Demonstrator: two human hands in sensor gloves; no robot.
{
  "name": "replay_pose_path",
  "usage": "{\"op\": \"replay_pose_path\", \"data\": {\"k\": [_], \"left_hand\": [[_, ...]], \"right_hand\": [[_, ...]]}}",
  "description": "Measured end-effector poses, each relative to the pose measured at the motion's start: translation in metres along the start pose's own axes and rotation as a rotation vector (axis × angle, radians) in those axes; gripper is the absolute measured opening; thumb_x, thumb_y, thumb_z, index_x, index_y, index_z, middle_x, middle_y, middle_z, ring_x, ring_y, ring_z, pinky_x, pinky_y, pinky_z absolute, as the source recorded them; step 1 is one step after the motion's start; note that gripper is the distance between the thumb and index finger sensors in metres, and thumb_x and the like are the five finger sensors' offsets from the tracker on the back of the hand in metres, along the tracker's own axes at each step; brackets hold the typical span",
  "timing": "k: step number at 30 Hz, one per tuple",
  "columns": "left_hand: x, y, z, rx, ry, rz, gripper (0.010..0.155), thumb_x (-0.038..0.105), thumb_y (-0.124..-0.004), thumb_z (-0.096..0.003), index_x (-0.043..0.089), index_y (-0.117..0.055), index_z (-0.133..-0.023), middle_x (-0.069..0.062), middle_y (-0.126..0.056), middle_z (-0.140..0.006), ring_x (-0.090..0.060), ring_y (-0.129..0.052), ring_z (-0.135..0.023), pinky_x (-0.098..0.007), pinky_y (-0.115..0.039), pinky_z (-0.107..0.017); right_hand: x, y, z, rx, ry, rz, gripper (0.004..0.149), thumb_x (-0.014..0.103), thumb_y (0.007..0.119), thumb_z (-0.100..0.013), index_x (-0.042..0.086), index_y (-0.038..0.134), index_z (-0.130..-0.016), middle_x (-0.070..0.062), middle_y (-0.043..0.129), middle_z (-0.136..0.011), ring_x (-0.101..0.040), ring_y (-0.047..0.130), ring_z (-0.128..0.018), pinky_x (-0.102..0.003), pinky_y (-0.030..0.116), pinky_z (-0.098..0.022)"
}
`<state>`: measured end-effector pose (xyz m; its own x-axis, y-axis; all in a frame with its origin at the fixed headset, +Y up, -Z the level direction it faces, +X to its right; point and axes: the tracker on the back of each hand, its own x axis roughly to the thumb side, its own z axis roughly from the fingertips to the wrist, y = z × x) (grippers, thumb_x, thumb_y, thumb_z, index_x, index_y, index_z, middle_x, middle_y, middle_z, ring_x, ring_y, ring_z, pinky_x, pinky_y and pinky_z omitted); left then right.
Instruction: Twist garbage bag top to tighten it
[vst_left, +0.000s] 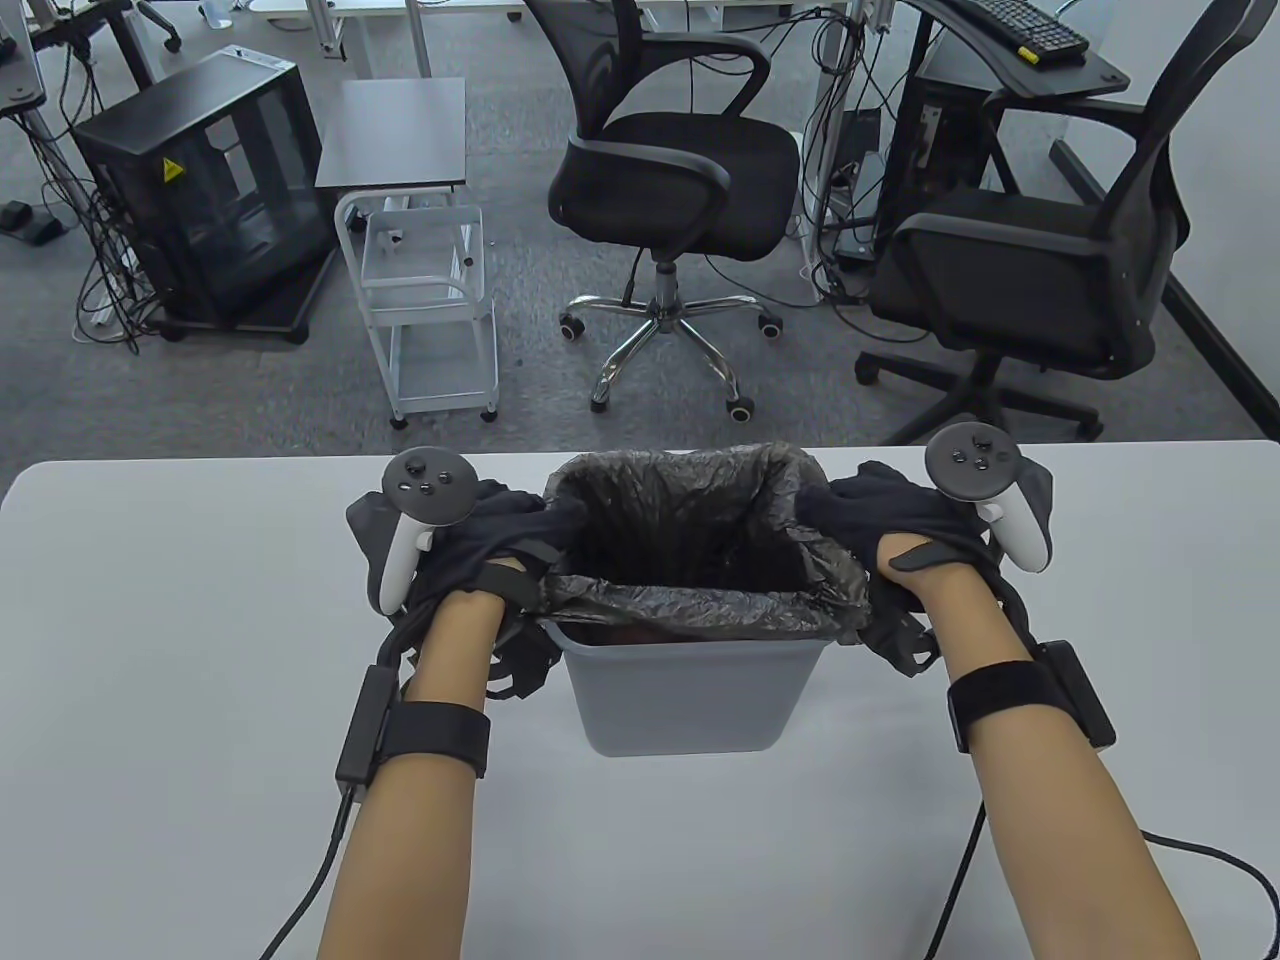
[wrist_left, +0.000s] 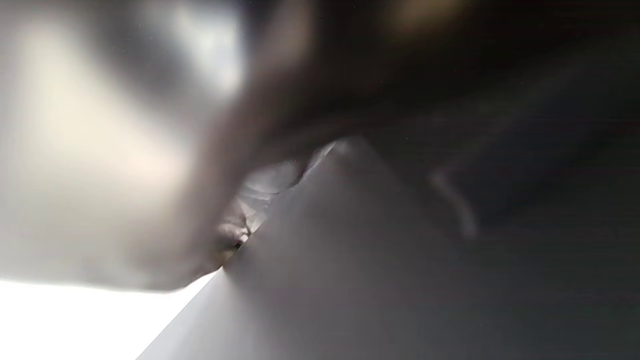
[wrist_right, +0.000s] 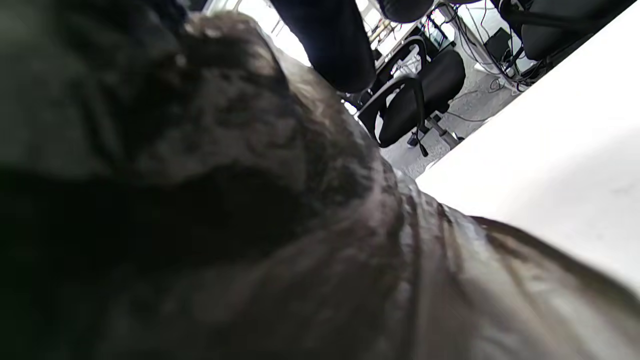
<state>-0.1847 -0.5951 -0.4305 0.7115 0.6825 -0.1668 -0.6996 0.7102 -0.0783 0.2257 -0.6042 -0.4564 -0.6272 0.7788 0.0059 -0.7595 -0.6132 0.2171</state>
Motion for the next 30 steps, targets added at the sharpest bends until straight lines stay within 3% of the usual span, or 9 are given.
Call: {"op": "replay_pose_path", "data": {"k": [4,8,14,23,29,30], "left_hand": [[-0.005,-0.001,-0.001,-0.017,-0.008,0.064,0.063,0.066,-0.084,-0.0441,0.021,-0.091,-0.087,-0.007,-0.057,-0.112,-0.038,-0.041,-0.107,-0.075,-0.042,-0.065],[-0.009,-0.002,0.001,0.001,-0.023,0.110,0.058,0.062,-0.082,-0.0468,0.020,-0.091,-0.086,-0.007,-0.058,-0.112,-0.038,-0.043,-0.106,-0.074,-0.044,-0.065],[-0.015,-0.001,0.005,0.057,-0.024,0.198,0.045,0.053,-0.075,-0.0522,0.025,-0.090,-0.084,-0.006,-0.059,-0.111,-0.038,-0.046,-0.105,-0.073,-0.047,-0.064],[-0.017,0.003,0.011,0.187,-0.082,0.322,0.042,0.048,-0.074,-0.0506,0.041,-0.081,-0.091,-0.001,-0.060,-0.111,-0.034,-0.050,-0.105,-0.071,-0.052,-0.064],[-0.026,0.000,0.015,0.153,-0.164,0.474,0.041,0.040,-0.072,-0.0512,0.044,-0.080,-0.091,-0.002,-0.057,-0.112,-0.035,-0.047,-0.106,-0.073,-0.047,-0.065],[-0.028,-0.001,0.017,0.148,-0.170,0.559,0.041,0.038,-0.073,-0.0507,0.043,-0.082,-0.090,-0.002,-0.057,-0.112,-0.035,-0.046,-0.106,-0.074,-0.046,-0.065]], "right_hand": [[0.006,-0.001,0.002,-0.045,-0.011,0.005,0.068,0.060,0.079,-0.049,0.012,0.077,-0.096,-0.026,0.039,-0.110,-0.058,0.039,-0.096,-0.078,0.034,-0.063],[0.008,-0.012,0.006,-0.167,0.007,-0.001,0.043,0.046,0.077,-0.052,0.018,0.087,-0.084,-0.025,0.049,-0.107,-0.055,0.049,-0.094,-0.075,0.042,-0.063],[0.007,-0.020,0.013,-0.249,-0.028,-0.036,0.042,0.044,0.078,-0.051,0.018,0.087,-0.082,-0.023,0.055,-0.106,-0.053,0.056,-0.093,-0.074,0.046,-0.063],[0.010,-0.027,0.021,-0.358,-0.148,-0.113,0.042,0.045,0.077,-0.051,0.023,0.083,-0.086,-0.019,0.058,-0.107,-0.049,0.061,-0.093,-0.074,0.047,-0.064],[-0.001,-0.029,0.028,-0.288,-0.268,-0.336,0.042,0.040,0.078,-0.052,0.026,0.079,-0.091,-0.012,0.064,-0.108,-0.046,0.066,-0.093,-0.074,0.048,-0.064],[-0.004,-0.030,0.030,-0.267,-0.287,-0.354,0.042,0.039,0.078,-0.051,0.026,0.079,-0.091,-0.012,0.068,-0.106,-0.043,0.075,-0.088,-0.071,0.056,-0.063]]}}
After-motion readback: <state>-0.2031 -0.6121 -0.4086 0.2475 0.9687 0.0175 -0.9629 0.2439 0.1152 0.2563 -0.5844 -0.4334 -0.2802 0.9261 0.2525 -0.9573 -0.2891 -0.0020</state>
